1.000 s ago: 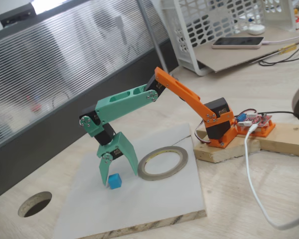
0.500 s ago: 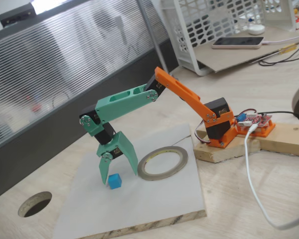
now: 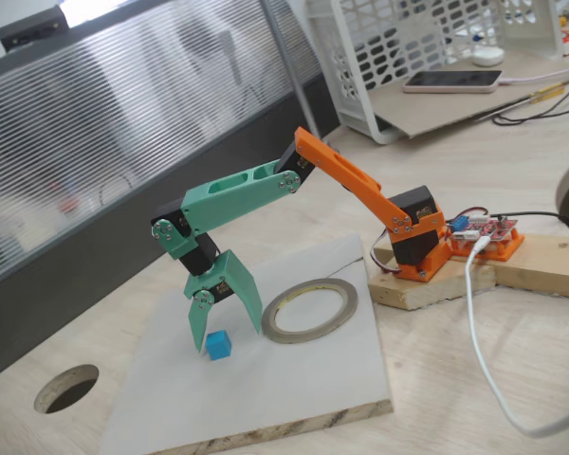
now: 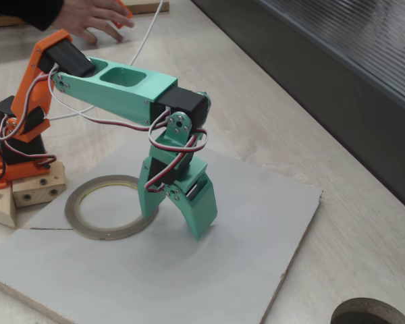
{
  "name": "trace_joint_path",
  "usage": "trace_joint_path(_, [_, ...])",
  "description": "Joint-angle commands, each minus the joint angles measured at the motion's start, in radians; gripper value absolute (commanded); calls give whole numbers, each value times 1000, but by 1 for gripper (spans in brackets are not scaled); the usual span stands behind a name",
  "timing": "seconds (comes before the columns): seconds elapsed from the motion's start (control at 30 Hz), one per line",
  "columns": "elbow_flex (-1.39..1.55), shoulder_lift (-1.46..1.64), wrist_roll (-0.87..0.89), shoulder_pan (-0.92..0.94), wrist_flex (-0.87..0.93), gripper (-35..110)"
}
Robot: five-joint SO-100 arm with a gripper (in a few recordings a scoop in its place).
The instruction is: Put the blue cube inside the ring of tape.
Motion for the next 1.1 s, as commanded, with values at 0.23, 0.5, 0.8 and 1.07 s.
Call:
trace_joint_path(0.23, [-5, 25, 3, -12, -31, 70])
trace_joint_path(0.5, [-3, 25, 2, -12, -137, 69])
trace_joint_path(0.8, [-3, 25, 3, -12, -138, 69])
trace_joint_path(1.07, [-5, 25, 5, -9, -140, 65])
